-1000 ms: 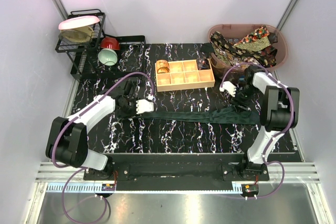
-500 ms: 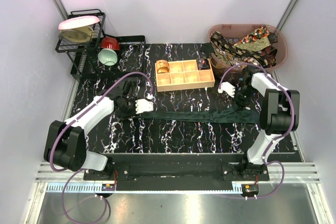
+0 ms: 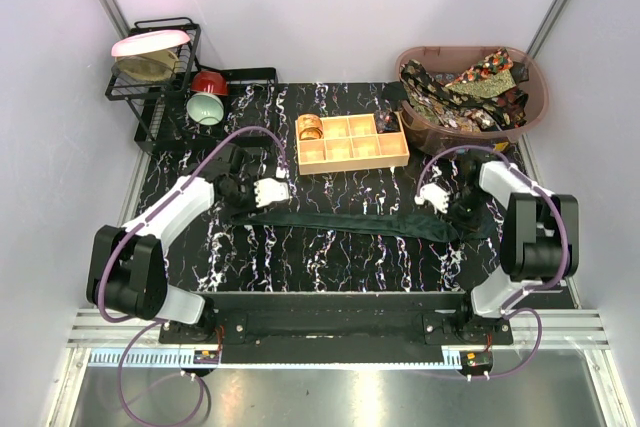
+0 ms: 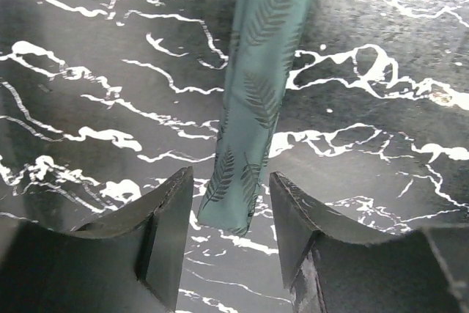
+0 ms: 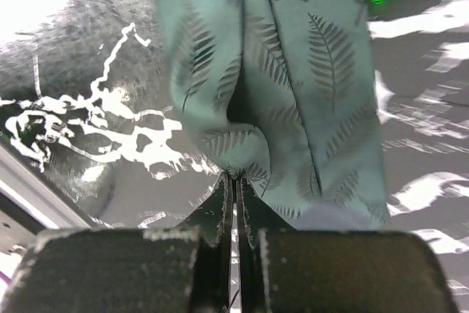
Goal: Roll the ties
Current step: Flatten out the tie at the center of the board.
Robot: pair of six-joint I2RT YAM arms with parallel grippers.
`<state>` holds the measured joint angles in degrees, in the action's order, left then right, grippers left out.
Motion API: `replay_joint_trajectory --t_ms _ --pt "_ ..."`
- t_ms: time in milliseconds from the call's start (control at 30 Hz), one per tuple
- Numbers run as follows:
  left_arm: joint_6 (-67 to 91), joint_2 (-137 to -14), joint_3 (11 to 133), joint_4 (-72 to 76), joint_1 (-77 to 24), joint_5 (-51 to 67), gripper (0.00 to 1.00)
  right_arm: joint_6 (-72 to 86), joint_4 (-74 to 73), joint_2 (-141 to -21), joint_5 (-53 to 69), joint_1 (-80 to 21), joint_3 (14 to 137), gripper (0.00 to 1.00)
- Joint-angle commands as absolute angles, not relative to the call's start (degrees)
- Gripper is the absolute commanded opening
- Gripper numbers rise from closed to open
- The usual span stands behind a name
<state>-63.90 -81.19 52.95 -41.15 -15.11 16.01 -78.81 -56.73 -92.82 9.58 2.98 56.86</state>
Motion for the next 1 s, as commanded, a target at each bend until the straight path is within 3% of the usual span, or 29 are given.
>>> replay_joint_trajectory --t_ms 0,367,533,733,967 --pt "-63.2 -80.9 55.5 -42.1 -14.3 17.3 0.51 -74.5 -48.4 -95.2 6.3 2.6 56.0 0.03" --pt "-63.8 -78.7 53.5 -43.2 -13.6 18.5 0.51 -75.3 -56.4 -89.5 11.1 3.0 62.7 0.02" --pt "-64.9 -80.3 53.4 -42.6 -13.3 17.9 0.50 -73.4 -54.2 -95.9 9.9 2.9 65.0 0.04" --pt "-66.6 -82.8 54.2 -42.4 -15.4 17.4 0.60 -72.5 -49.0 -101.6 9.1 2.9 63.5 0.06" --pt "-68.2 -87.5 56.3 -44.2 -17.4 16.3 0.64 -71.1 -47.0 -103.7 8.3 2.9 62.0 0.08"
